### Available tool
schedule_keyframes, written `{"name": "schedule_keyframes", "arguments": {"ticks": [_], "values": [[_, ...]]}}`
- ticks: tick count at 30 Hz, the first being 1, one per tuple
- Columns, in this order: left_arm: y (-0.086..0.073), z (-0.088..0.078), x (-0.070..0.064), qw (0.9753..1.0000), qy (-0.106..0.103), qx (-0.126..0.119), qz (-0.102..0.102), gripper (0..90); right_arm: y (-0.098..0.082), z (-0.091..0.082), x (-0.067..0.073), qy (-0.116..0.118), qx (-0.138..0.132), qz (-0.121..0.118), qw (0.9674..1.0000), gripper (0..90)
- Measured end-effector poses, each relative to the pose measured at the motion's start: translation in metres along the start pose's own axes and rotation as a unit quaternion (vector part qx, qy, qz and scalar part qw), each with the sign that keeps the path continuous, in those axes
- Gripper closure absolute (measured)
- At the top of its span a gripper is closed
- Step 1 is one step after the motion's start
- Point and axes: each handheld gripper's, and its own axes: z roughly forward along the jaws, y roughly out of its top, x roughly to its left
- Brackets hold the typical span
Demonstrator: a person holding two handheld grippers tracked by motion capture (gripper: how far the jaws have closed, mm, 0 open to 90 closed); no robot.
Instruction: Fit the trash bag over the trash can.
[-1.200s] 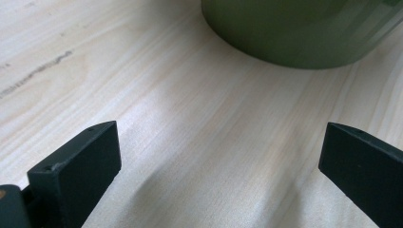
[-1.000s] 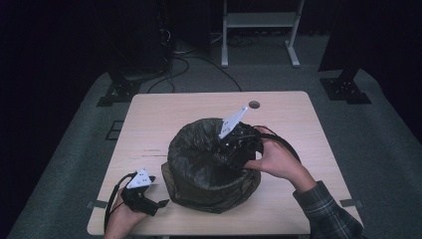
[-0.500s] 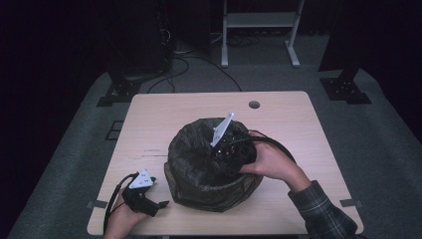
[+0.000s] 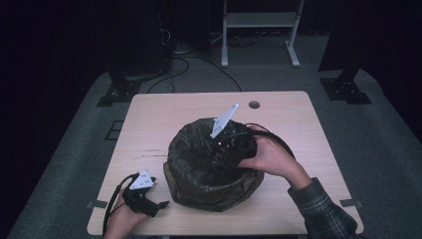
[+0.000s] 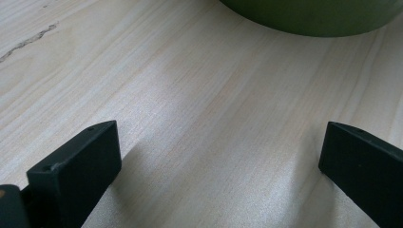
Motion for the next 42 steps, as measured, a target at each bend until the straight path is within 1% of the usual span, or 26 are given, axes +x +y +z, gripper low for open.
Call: {"name": "schedule_keyframes", "arguments": {"ticks": [3, 6, 10, 13, 16, 17, 18, 21, 22, 24, 26, 27, 28, 29, 32, 34, 35, 36, 37, 39, 41, 42], "values": [[0.0, 0.0, 0.0, 1.0, 0.0, 0.0, -0.001, 0.0, 0.013, 0.004, -0.001, -0.001, -0.003, 0.0, 1.0, 9.9], [0.0, 0.0, 0.0, 1.0, 0.0, 0.0, 0.0, 0.0, 0.025, 0.014, -0.004, 0.0, -0.003, -0.002, 1.0, 9.8], [0.0, 0.0, 0.0, 1.0, 0.0, 0.0, 0.0, 0.0, 0.039, 0.031, -0.009, 0.006, -0.002, 0.001, 1.0, 9.8], [0.0, 0.0, 0.0, 1.0, -0.001, 0.0, 0.0, 0.0, 0.047, 0.047, -0.01, 0.014, 0.012, 0.002, 0.9998, 9.7], [0.0, 0.0, 0.0, 1.0, -0.001, 0.0, 0.0, 0.0, 0.051, 0.059, -0.011, 0.019, 0.025, 0.0, 0.9995, 9.7], [0.0, 0.0, 0.0, 1.0, -0.001, 0.0, 0.0, 0.0, 0.051, 0.059, -0.011, 0.019, 0.025, 0.0, 0.9995, 9.7], [0.0, 0.0, 0.0, 1.0, -0.001, 0.0, 0.0, 0.0, 0.054, 0.065, -0.01, 0.021, 0.033, 0.0, 0.9993, 9.6], [0.0, 0.0, 0.0, 1.0, -0.001, 0.0, 0.0, 0.0, 0.057, 0.069, -0.009, 0.022, 0.037, -0.001, 0.9991, 9.6], [0.0, 0.0, 0.0, 1.0, -0.001, 0.0, 0.0, 0.0, 0.059, 0.076, -0.008, 0.026, 0.052, -0.001, 0.9983, 9.5], [0.0, 0.0, 0.0, 1.0, -0.001, 0.0, 0.0, 0.0, 0.06, 0.081, -0.007, 0.029, 0.067, -0.001, 0.9974, 9.2], [0.0, 0.0, 0.0, 1.0, -0.001, 0.0, 0.0, 0.0, 0.06, 0.082, -0.007, 0.027, 0.07, -0.004, 0.9972, 9.2], [0.0, 0.0, 0.0, 1.0, -0.001, 0.0, 0.0, 0.0, 0.06, 0.078, -0.007, 0.024, 0.061, -0.003, 0.9979, 9.2], [0.0, 0.0, 0.0, 1.0, -0.001, 0.0, 0.0, 0.0, 0.06, 0.078, -0.007, 0.024, 0.061, -0.003, 0.9979, 9.2], [0.0, 0.0, 0.0, 1.0, -0.001, 0.0, 0.0, 0.0, 0.058, 0.068, -0.009, 0.018, 0.046, 0.003, 0.9988, 9.3], [0.0, 0.0, 0.0, 1.0, -0.001, 0.0, 0.0, 0.0, 0.054, 0.052, -0.014, 0.007, 0.032, 0.011, 0.9994, 9.3], [0.0, 0.0, 0.0, 1.0, -0.001, 0.0, 0.0, 0.0, 0.048, 0.043, -0.02, -0.005, 0.036, 0.024, 0.9991, 9.3], [0.0, 0.0, 0.0, 1.0, -0.001, 0.0, 0.0, 0.0, 0.046, 0.041, -0.022, -0.01, 0.038, 0.029, 0.9988, 9.3], [0.0, 0.0, 0.0, 1.0, 0.0, 0.0, 0.001, 0.0, 0.046, 0.041, -0.022, -0.01, 0.038, 0.029, 0.9988, 9.3], [0.0, 0.0, 0.0, 1.0, 0.0, 0.0, 0.001, 0.0, 0.043, 0.039, -0.025, -0.016, 0.044, 0.033, 0.9984, 9.2], [0.0, 0.0, 0.0, 1.0, 0.0, 0.0, 0.0, 0.0, 0.037, 0.04, -0.032, -0.031, 0.058, 0.046, 0.9968, 9.2], [0.0, 0.0, 0.0, 1.0, 0.0, 0.0, 0.0, 0.0, 0.035, 0.043, -0.037, -0.039, 0.075, 0.059, 0.9947, 9.2], [0.0, 0.0, 0.0, 1.0, 0.0, 0.0, 0.0, 0.0, 0.035, 0.045, -0.037, -0.042, 0.077, 0.06, 0.9943, 9.3]]}}
